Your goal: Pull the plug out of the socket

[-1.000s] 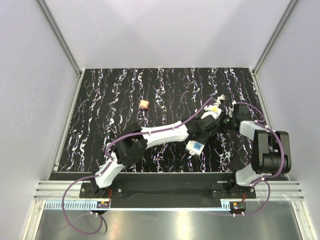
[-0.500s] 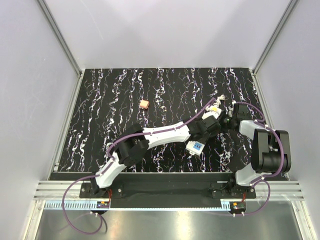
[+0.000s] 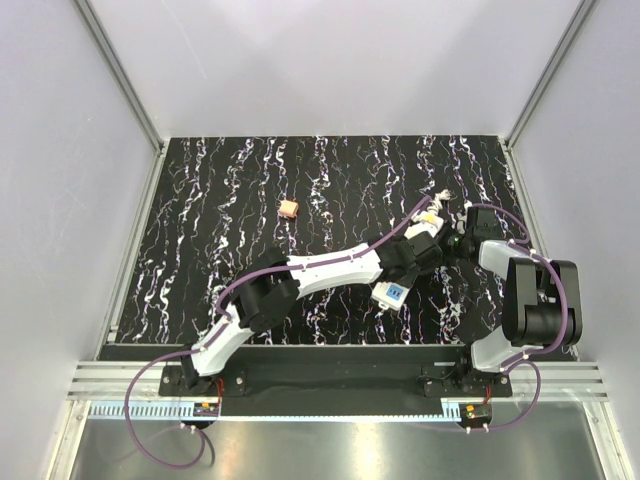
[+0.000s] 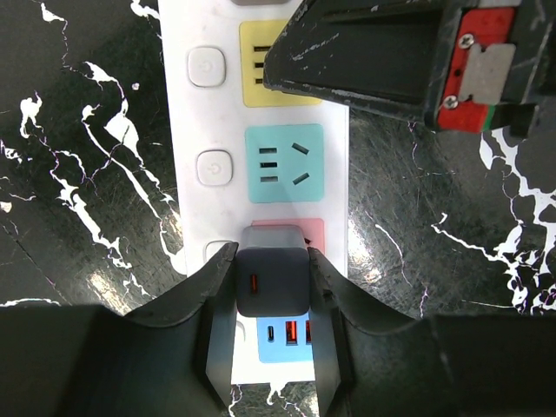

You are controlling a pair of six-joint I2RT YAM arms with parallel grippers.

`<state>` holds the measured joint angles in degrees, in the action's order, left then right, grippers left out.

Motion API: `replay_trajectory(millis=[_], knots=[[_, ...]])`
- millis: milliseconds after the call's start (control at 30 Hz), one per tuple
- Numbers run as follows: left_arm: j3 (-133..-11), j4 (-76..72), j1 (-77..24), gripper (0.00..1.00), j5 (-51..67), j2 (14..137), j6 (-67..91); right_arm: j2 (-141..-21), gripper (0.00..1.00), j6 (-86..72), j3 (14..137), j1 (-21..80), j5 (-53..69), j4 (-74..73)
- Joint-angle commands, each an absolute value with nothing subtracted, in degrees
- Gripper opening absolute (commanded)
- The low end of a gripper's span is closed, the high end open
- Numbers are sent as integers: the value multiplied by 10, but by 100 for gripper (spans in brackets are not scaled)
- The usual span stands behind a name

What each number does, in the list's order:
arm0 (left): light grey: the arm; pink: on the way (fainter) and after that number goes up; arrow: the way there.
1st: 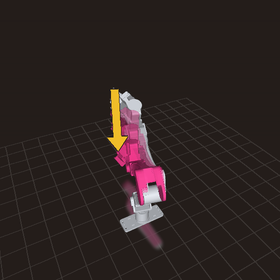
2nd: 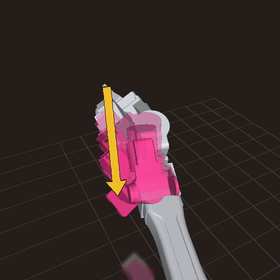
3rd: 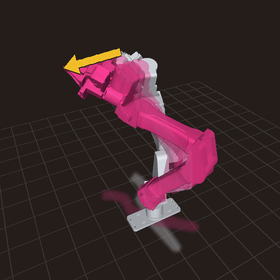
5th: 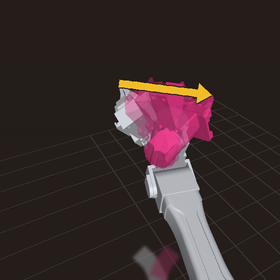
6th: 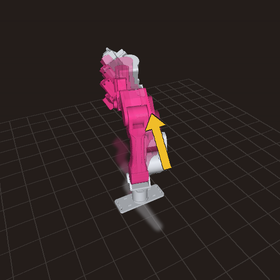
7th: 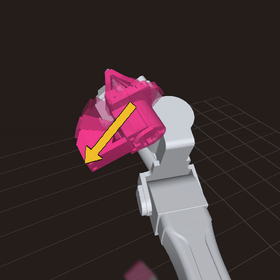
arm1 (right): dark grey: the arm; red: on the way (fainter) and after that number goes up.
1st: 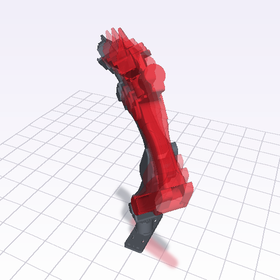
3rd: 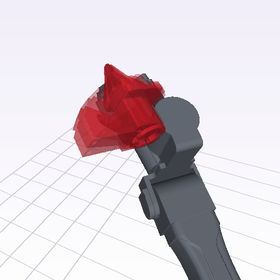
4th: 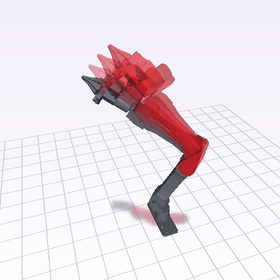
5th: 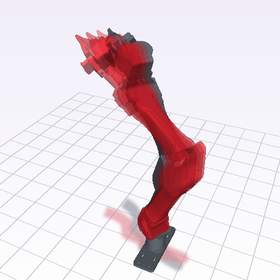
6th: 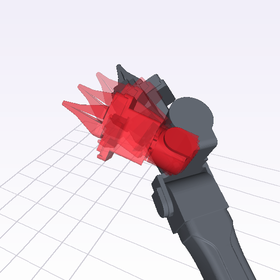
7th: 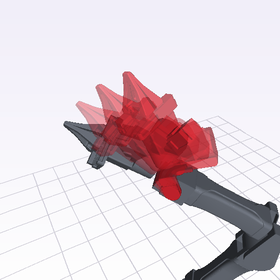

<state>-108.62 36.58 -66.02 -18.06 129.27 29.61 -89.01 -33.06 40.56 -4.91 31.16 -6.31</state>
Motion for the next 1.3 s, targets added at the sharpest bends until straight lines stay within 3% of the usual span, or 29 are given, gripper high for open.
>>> replay_trajectory(millis=[0,467,733,900,1267], knots=[[-1113,358,-663,0,-211,1270,301,-904,0,-314,403,-52,272,-91],[-1055,301,-671,0,-257,1217,316,-904,0,-311,405,-49,270,-91],[-1011,240,-668,0,-172,1193,285,-906,0,-311,406,-47,267,-93],[-1037,253,-663,0,-211,1195,299,-907,0,-310,409,-44,264,-95],[-1097,296,-607,0,-70,1225,343,-908,0,-308,410,-40,258,-98]])
